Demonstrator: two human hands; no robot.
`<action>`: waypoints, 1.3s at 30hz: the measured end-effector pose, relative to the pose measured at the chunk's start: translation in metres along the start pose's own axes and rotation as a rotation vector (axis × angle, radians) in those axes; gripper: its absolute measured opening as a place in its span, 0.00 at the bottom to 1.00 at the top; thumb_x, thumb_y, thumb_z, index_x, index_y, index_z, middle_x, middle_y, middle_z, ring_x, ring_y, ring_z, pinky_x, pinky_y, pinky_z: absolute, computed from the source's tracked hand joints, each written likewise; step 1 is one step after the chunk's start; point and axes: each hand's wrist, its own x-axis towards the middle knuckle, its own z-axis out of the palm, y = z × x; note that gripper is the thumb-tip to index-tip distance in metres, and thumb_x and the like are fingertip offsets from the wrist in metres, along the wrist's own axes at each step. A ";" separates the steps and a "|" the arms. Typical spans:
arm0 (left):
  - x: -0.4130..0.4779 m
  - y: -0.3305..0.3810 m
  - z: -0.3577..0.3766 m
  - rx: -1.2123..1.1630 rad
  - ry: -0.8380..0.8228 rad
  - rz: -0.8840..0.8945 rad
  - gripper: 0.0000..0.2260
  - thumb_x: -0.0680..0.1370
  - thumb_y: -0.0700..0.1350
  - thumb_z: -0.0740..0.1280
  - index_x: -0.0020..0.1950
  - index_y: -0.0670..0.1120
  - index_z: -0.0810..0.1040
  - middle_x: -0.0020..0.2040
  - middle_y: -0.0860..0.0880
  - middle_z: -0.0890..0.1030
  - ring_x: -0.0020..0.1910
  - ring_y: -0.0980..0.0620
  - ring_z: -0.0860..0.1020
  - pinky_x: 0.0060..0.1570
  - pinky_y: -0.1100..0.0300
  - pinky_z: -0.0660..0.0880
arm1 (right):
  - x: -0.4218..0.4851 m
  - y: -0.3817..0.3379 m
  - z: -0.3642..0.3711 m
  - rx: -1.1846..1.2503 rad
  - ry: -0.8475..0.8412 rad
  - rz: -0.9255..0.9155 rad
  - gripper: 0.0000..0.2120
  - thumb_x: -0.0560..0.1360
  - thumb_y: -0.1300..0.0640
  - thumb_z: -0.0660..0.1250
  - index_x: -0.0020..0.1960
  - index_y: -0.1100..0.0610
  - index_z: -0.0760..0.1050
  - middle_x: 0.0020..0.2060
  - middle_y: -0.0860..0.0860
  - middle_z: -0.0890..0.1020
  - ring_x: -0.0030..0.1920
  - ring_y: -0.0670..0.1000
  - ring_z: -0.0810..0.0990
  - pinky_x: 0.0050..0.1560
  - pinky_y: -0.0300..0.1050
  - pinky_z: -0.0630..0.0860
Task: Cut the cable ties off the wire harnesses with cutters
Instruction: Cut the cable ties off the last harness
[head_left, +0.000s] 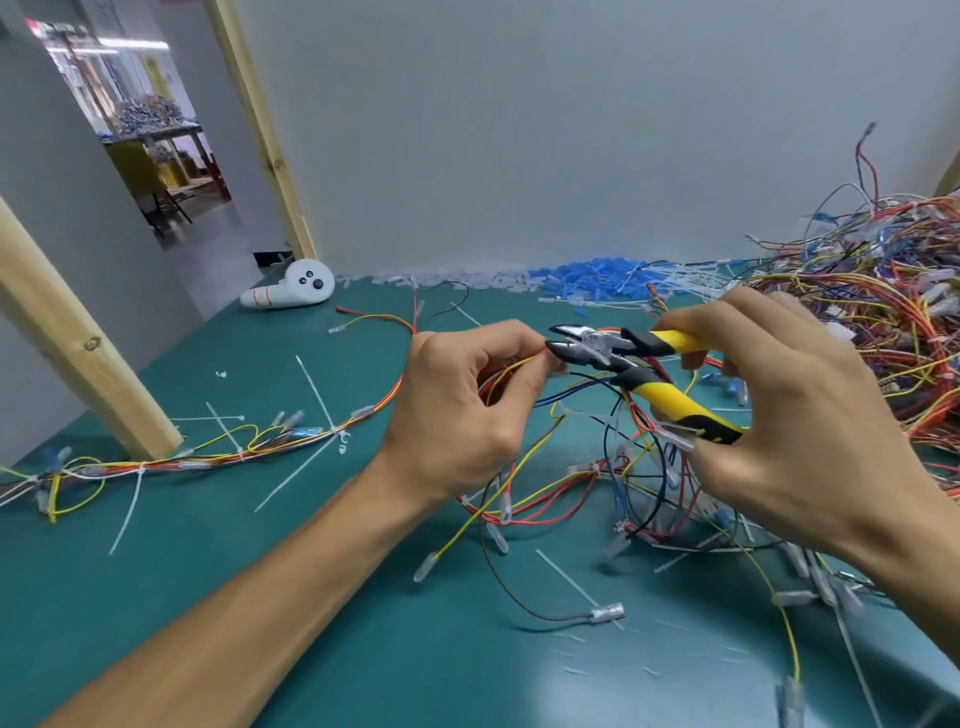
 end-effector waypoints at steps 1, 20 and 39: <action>0.000 0.001 0.000 0.004 -0.004 0.009 0.06 0.80 0.39 0.69 0.44 0.42 0.85 0.27 0.50 0.74 0.25 0.47 0.70 0.25 0.55 0.64 | 0.000 0.000 0.000 0.015 -0.001 -0.002 0.24 0.67 0.60 0.79 0.62 0.54 0.78 0.47 0.48 0.76 0.47 0.54 0.71 0.46 0.56 0.75; -0.006 0.000 0.000 0.046 0.016 0.117 0.08 0.79 0.38 0.72 0.40 0.40 0.83 0.25 0.50 0.78 0.23 0.55 0.73 0.29 0.68 0.65 | 0.002 -0.005 -0.007 0.088 -0.212 0.076 0.09 0.66 0.54 0.67 0.44 0.52 0.70 0.30 0.47 0.74 0.32 0.54 0.72 0.32 0.54 0.72; 0.008 -0.015 0.005 -0.394 -0.007 -0.255 0.10 0.76 0.46 0.72 0.52 0.41 0.81 0.37 0.49 0.80 0.26 0.51 0.74 0.26 0.59 0.73 | 0.008 0.013 0.004 1.036 -0.290 0.717 0.12 0.62 0.64 0.65 0.32 0.49 0.65 0.30 0.52 0.60 0.26 0.49 0.54 0.29 0.38 0.55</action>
